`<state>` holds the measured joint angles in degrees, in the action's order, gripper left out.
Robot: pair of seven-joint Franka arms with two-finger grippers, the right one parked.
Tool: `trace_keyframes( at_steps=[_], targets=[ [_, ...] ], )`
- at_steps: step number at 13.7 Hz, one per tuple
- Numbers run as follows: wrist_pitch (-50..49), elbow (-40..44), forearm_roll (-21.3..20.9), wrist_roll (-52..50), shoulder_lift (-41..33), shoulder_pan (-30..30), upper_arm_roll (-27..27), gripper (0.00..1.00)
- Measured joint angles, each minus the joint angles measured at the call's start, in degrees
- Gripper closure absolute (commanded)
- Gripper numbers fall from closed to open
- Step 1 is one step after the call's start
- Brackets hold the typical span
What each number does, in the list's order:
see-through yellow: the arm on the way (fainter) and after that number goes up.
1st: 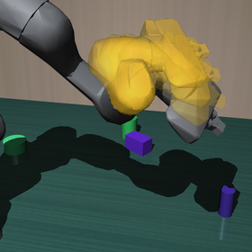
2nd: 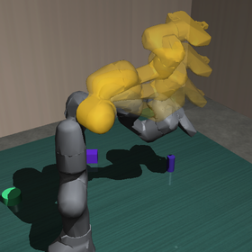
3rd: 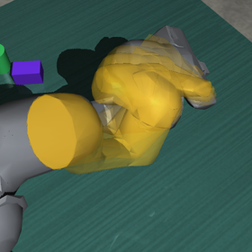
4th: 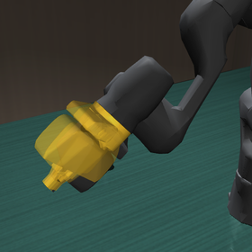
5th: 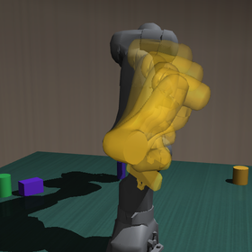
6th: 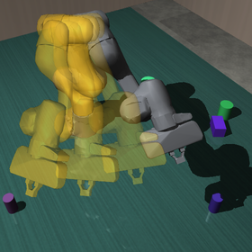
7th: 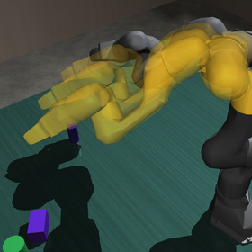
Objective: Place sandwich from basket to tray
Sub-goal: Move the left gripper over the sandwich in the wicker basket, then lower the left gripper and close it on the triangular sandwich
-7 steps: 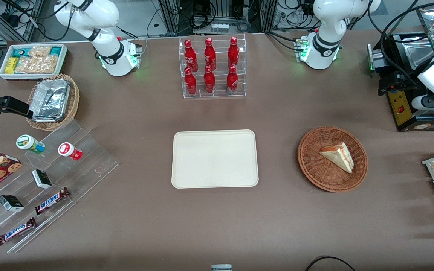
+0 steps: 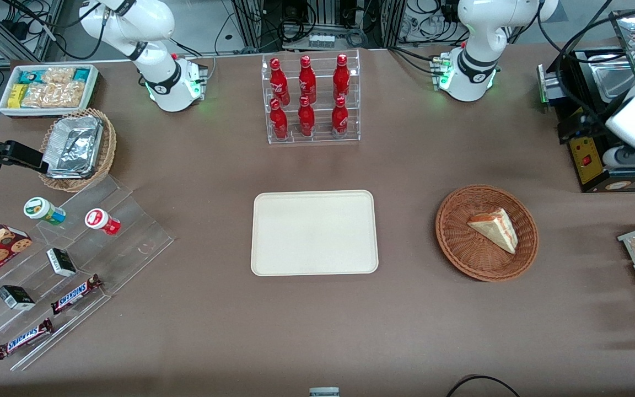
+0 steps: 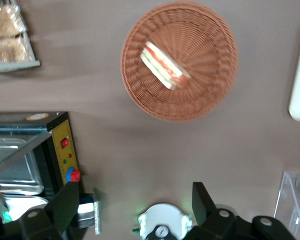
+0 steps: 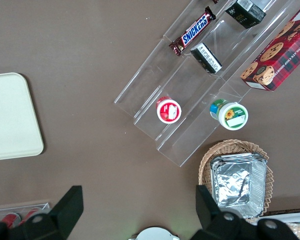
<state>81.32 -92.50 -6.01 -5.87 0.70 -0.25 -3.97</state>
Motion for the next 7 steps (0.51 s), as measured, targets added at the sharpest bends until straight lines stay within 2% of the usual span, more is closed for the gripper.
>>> trace_keyframes(
  at_steps=[4,7],
  targets=[
    [25.7,-20.7,0.4,-17.0,0.6,0.1,1.0,0.00],
    [42.9,-32.7,4.6,-29.0,0.7,0.1,3.4,0.00]
  ],
)
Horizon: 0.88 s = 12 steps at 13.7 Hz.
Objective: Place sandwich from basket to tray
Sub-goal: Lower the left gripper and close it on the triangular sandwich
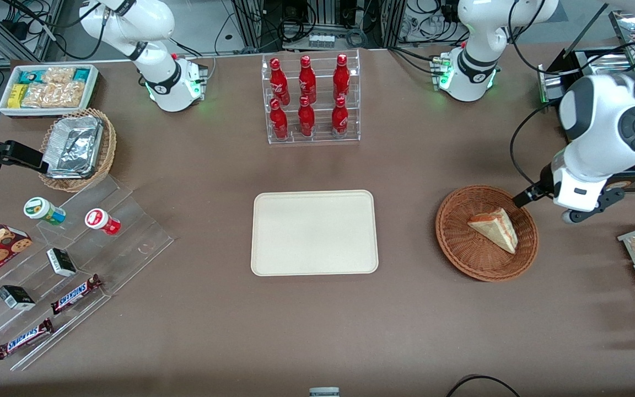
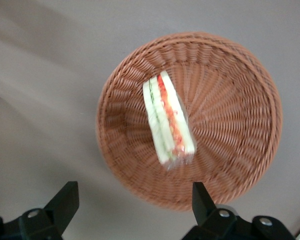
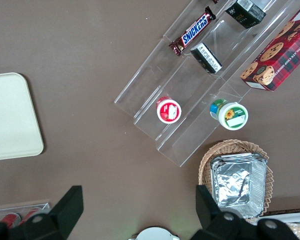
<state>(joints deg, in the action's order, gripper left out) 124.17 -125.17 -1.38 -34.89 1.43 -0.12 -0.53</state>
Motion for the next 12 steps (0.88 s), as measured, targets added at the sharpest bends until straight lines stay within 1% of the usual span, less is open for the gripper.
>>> trace_keyframes(
  at_steps=[1,4,7,8,9,10,12],
  targets=[
    [4.1,-2.5,0.9,-3.1,0.2,0.0,0.3,0.00],
    [14.1,-7.2,1.5,-8.6,2.3,0.3,0.3,0.00],
    [21.9,-8.9,1.6,-11.7,6.3,1.6,0.3,0.01],
    [23.5,-8.9,1.6,-12.5,7.7,2.0,0.2,0.08],
    [24.9,-8.9,1.6,-13.2,8.9,2.2,0.2,0.51],
    [26.1,-8.9,1.6,-14.0,9.9,2.4,0.2,1.00],
    [27.0,-8.8,1.6,-16.0,11.0,2.6,0.2,1.00]
  ],
)
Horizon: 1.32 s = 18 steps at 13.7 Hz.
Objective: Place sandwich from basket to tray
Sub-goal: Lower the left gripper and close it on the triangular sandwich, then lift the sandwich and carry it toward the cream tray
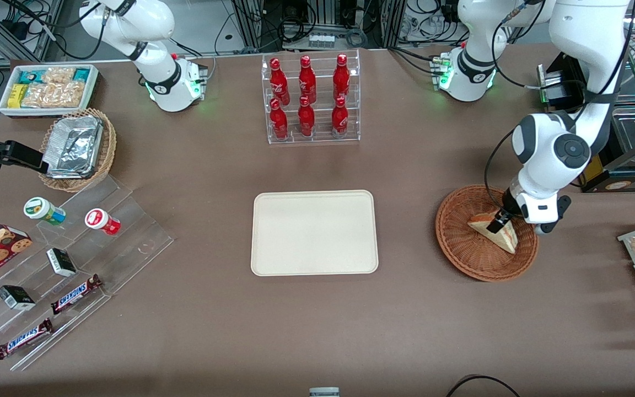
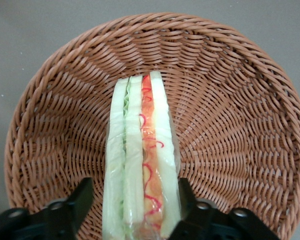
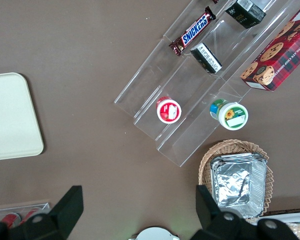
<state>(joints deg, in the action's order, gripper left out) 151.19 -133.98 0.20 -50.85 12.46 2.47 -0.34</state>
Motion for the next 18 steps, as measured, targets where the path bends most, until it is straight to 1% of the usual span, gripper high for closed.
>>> trace_keyframes(
  at_steps=[2,4,6,8,10,12,13,16,18],
  targets=[
    [0.0,1.0,0.0,-1.6,0.0,0.3,-0.2,1.00],
    [-0.5,2.4,0.0,-2.7,0.0,1.9,-0.4,1.00],
    [-4.1,4.0,-0.4,-2.6,-0.7,3.7,-0.8,1.00],
    [-15.5,8.3,-1.1,-2.1,-3.5,6.1,-1.1,1.00],
    [-28.5,15.2,-1.2,-1.6,-6.8,9.1,-1.2,1.00],
    [-39.8,23.4,-1.2,-1.8,-8.5,13.8,-1.4,1.00],
    [-43.1,26.7,-1.2,-3.0,-8.4,16.9,-1.5,1.00],
    [-44.6,31.2,-1.2,-6.3,-6.2,27.4,-1.7,1.00],
    [-43.5,34.4,-1.2,-6.6,-1.2,34.2,-1.9,1.00]
  ],
)
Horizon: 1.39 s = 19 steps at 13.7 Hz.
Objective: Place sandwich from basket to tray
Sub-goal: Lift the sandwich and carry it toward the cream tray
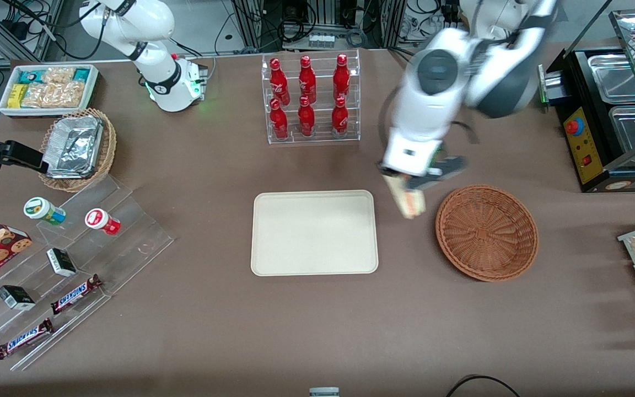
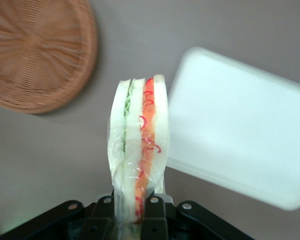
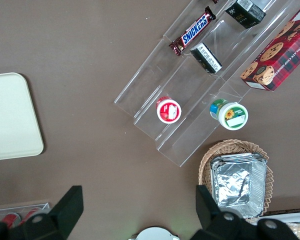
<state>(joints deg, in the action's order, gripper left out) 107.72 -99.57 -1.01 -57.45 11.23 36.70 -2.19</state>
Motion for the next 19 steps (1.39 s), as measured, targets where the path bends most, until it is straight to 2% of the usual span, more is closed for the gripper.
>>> trace_keyframes(
  at_steps=[3,6,10,15,17,18,19],
  targets=[
    [2.9,10.0,-1.2,-0.6,13.1,8.1,0.1,1.00],
    [8.5,18.1,-2.0,-0.9,24.4,12.1,0.2,1.00],
    [17.5,20.2,-3.7,-0.4,30.3,12.5,0.4,1.00],
    [19.5,20.4,-6.6,3.4,34.5,12.7,0.4,1.00],
    [19.8,20.5,-6.8,3.8,35.3,12.7,0.4,0.12],
    [19.8,20.7,-6.8,4.2,35.3,12.7,0.4,0.01],
    [19.8,20.8,-6.8,4.3,35.3,12.7,0.5,0.01]
  ],
)
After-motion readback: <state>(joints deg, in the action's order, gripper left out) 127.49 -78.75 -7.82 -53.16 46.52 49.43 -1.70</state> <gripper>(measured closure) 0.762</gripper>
